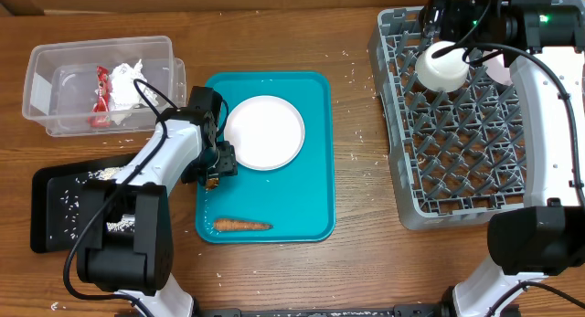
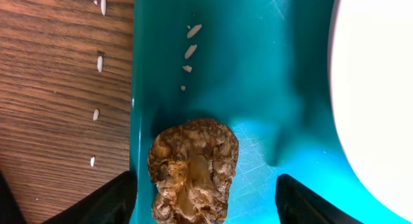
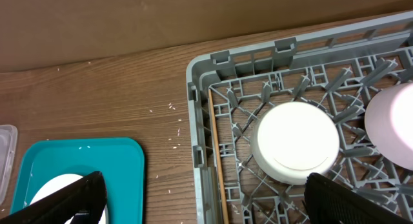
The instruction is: Sort waste into correct bins and load items into the dishwasher
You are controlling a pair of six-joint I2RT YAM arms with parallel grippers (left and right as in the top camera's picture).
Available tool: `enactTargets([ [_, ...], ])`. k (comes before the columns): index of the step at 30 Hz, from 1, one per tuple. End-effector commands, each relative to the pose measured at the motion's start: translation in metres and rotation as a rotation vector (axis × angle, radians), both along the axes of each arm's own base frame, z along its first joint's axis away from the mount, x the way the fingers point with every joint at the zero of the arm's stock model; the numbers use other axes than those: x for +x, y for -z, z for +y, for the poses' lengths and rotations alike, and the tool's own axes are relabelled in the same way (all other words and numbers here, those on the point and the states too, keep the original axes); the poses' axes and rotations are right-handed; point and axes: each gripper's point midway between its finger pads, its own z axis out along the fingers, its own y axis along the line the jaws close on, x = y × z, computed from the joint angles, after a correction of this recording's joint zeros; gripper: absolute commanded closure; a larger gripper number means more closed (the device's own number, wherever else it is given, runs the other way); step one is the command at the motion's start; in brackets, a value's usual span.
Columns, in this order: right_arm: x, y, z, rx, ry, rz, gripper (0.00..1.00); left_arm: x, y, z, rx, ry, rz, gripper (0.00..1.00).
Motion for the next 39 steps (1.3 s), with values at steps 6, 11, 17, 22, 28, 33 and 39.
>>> enactTargets([
  [6,0.001,-0.001,-0.003,-0.002,0.012,-0.005,0.0,-0.004,0.007,-0.006,-0.024,0.019,0.018,0.31],
  [11,0.001,-0.001,-0.003,-0.002,0.012,-0.004,0.0,-0.004,0.007,-0.008,-0.031,0.02,0.019,0.32],
  [17,0.001,-0.001,-0.003,-0.002,0.012,-0.004,0.0,-0.004,0.007,-0.008,-0.031,0.02,0.02,0.32],
  [22,0.001,-0.001,-0.003,-0.002,0.012,-0.005,0.0,-0.005,0.008,-0.014,-0.055,0.04,0.023,0.32],
  [28,0.001,-0.001,-0.003,-0.002,0.012,-0.005,0.0,-0.008,0.01,-0.014,-0.044,0.037,0.031,0.33],
  [33,0.001,-0.001,-0.003,-0.002,0.012,-0.005,0.0,-0.021,0.02,-0.011,-0.036,0.032,0.061,0.33],
  [39,0.001,-0.001,-0.003,-0.002,0.012,-0.005,0.0,-0.02,0.021,-0.011,-0.036,0.017,0.051,0.36],
])
